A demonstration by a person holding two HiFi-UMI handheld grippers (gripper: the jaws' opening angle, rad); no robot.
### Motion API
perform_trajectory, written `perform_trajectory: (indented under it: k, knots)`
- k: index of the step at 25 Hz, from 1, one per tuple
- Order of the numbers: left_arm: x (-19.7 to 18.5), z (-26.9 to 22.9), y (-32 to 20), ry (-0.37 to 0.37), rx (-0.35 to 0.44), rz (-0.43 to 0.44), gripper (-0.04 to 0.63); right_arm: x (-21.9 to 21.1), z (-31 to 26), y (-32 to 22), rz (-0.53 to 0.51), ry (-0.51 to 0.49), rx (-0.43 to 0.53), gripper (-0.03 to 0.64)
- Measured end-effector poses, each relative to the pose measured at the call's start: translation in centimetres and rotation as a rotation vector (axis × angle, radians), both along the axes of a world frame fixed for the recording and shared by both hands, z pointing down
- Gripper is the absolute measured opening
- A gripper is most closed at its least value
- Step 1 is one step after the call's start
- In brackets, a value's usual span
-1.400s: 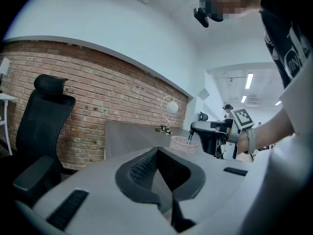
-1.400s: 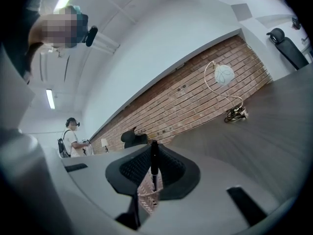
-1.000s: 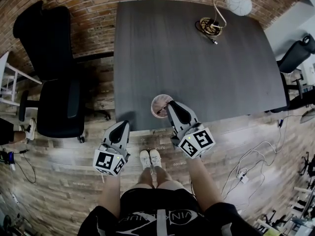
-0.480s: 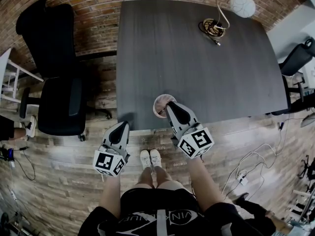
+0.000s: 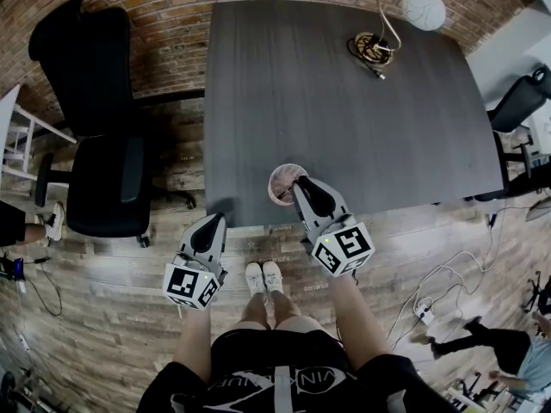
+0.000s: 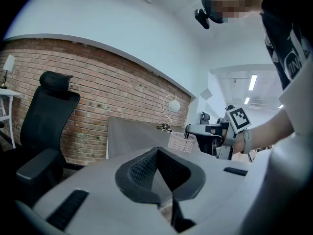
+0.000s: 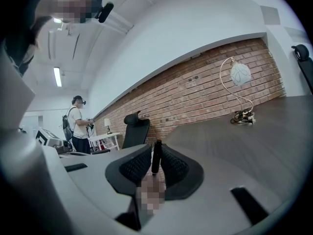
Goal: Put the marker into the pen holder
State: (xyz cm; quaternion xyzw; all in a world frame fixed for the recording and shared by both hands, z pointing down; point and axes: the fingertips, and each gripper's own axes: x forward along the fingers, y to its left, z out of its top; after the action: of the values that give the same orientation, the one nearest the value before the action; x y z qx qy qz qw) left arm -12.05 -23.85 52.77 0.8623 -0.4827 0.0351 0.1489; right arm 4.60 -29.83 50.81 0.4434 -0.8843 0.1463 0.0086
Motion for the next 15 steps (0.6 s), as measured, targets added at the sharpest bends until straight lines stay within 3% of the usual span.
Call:
perform_trajectory:
  k: [9, 15]
  knots:
    - [-0.4, 0.2, 0.1, 0.002, -0.002, 0.001, 0.012, 0.6, 0.2, -0.1, 0.034, 0.035, -0.006, 0.057]
    - [0.1, 0.3, 0.1, 0.008, 0.004, 0.015, 0.012, 1.3, 0.5, 0.0, 0.05, 0.036, -0.02, 0.108]
